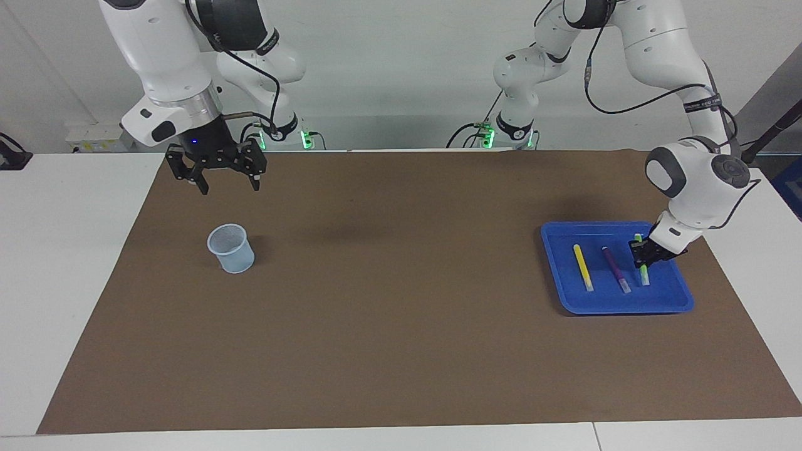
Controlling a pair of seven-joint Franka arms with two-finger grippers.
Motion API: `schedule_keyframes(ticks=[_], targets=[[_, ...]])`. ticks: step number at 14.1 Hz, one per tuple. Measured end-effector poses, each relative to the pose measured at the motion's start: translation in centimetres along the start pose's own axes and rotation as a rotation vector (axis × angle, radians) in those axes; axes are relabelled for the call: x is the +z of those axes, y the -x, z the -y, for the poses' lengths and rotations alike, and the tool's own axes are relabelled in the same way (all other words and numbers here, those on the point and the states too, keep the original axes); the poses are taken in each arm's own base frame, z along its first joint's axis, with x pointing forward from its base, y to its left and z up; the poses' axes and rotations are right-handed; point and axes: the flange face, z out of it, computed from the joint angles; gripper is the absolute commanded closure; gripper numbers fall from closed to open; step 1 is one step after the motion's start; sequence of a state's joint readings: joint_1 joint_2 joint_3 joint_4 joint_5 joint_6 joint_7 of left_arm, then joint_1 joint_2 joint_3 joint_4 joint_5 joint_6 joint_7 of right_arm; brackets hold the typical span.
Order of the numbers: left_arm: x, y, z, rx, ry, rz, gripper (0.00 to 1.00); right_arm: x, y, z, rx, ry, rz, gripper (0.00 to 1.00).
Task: Right arm passes pens to left for tray arrangement
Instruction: 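Lower the green pen into the tray while the right gripper withdraws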
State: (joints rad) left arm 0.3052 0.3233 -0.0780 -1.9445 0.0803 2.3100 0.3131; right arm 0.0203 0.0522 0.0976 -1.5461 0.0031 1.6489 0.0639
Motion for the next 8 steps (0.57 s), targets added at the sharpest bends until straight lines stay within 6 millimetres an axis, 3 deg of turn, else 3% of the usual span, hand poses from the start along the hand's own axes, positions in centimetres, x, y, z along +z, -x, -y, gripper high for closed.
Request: schedule_keyframes(ticks=[4,5,7,8], targets=[[1.3,0.4,-0.3,0.003,-0.014,-0.054,1.0,0.0,0.0,0.0,0.0,0.0,0.001,0.0],[1.3,0.4,-0.3,0.004,-0.016,-0.056,0.66,0.0,0.0,-0.3,0.007,0.0,0.0,0.0],[1.5,0.4,-0.4,0.012,-0.019,-0.052,0.47,-0.1,-0.2,-3.3,0.061,0.003,-0.009,0.0],[1.8,0.6,-0.5,0.015,-0.017,-0.045,0.21,-0.2,-0.2,-5.6,0.099,0.001,-0.009,0.0]])
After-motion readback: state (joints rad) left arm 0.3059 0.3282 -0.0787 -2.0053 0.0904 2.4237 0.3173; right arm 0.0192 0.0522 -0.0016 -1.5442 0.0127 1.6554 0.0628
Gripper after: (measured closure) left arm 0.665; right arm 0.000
